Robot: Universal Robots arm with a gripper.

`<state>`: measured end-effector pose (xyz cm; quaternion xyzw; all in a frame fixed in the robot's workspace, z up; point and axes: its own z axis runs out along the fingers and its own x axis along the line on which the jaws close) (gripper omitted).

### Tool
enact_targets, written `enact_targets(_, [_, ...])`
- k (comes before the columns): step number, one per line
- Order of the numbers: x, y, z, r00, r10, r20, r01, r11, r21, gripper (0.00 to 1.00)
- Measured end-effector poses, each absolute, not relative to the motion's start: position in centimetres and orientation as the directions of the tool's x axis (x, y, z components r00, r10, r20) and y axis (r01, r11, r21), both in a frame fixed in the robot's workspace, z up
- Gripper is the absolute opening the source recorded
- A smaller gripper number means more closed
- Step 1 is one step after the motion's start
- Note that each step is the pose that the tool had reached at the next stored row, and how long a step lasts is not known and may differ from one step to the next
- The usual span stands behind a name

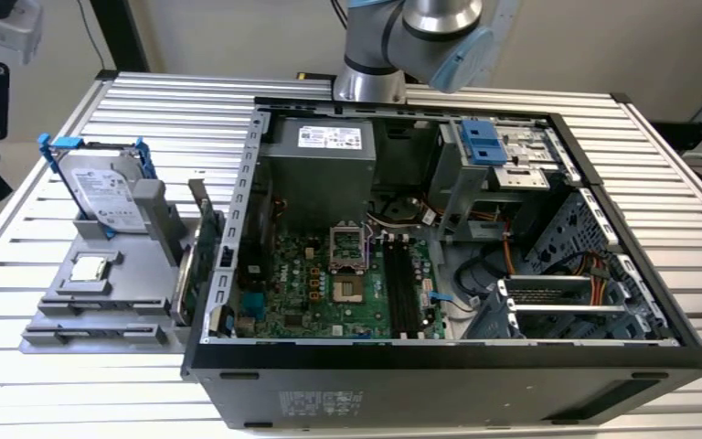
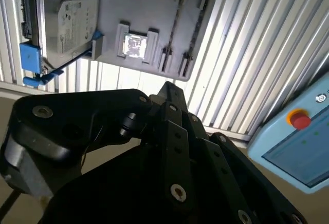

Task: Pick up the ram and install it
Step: 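Pick up the ram and move it above insertion slot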

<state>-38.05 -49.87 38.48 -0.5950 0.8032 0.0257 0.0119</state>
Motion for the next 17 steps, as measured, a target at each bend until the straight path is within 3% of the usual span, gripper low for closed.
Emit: enact_targets(17, [-38.05, -49.87, 38.48, -0.032, -0.998, -0.050, -0.999, 0.031, 0.027, 0.00])
